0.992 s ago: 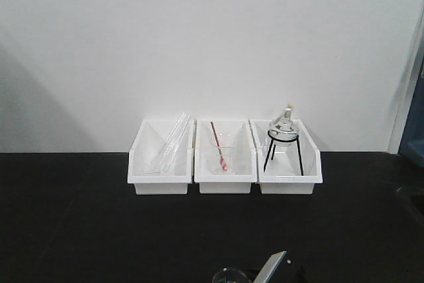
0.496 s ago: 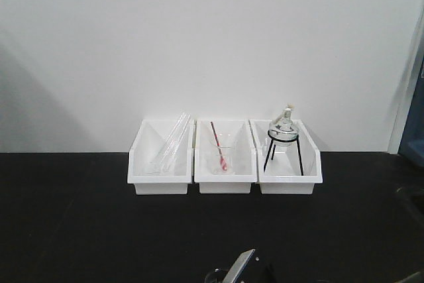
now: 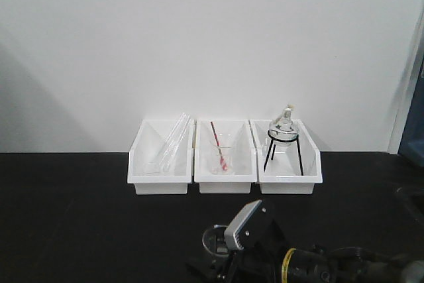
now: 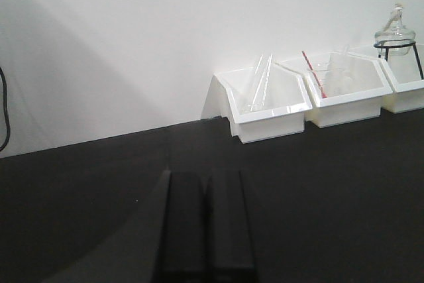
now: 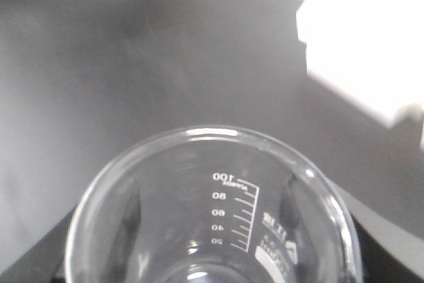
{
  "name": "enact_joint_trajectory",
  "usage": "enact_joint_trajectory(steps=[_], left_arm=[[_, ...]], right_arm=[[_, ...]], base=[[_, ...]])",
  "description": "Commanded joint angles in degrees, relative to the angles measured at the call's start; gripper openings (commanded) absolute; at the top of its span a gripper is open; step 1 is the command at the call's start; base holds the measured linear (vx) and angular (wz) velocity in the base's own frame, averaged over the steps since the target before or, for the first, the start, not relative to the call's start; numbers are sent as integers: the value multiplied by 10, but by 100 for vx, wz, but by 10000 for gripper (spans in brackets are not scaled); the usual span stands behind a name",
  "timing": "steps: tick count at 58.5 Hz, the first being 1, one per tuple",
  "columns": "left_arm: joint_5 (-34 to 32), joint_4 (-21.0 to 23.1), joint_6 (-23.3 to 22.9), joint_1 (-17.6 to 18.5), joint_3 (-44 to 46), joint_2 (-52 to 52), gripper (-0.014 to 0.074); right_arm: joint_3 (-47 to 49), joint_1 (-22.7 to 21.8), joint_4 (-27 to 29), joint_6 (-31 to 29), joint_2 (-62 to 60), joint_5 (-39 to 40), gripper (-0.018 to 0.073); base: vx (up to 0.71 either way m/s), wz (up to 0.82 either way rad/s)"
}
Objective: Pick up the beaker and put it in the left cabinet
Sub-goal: 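Move the right gripper down over the clear glass beaker, then close the right gripper on the beaker and lift it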
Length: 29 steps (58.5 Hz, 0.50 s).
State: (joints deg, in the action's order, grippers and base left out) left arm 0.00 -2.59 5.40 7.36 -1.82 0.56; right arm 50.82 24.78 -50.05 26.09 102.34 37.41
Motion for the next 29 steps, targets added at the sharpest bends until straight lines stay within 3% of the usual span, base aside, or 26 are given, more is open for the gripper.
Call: enact_joint_trajectory(steps=[1, 15, 29], left_arm=[[-43, 2, -2, 0, -9, 11, 1], [-43, 2, -2, 0, -9, 11, 1], [-43, 2, -2, 0, -9, 11, 1]], right_arm=[[31, 15, -7, 39, -78, -7, -11], [73, 55, -14, 103, -157, -154, -8], [77, 62, -14, 130, -192, -170, -6]], base=[[0, 0], [0, 0], [0, 0]])
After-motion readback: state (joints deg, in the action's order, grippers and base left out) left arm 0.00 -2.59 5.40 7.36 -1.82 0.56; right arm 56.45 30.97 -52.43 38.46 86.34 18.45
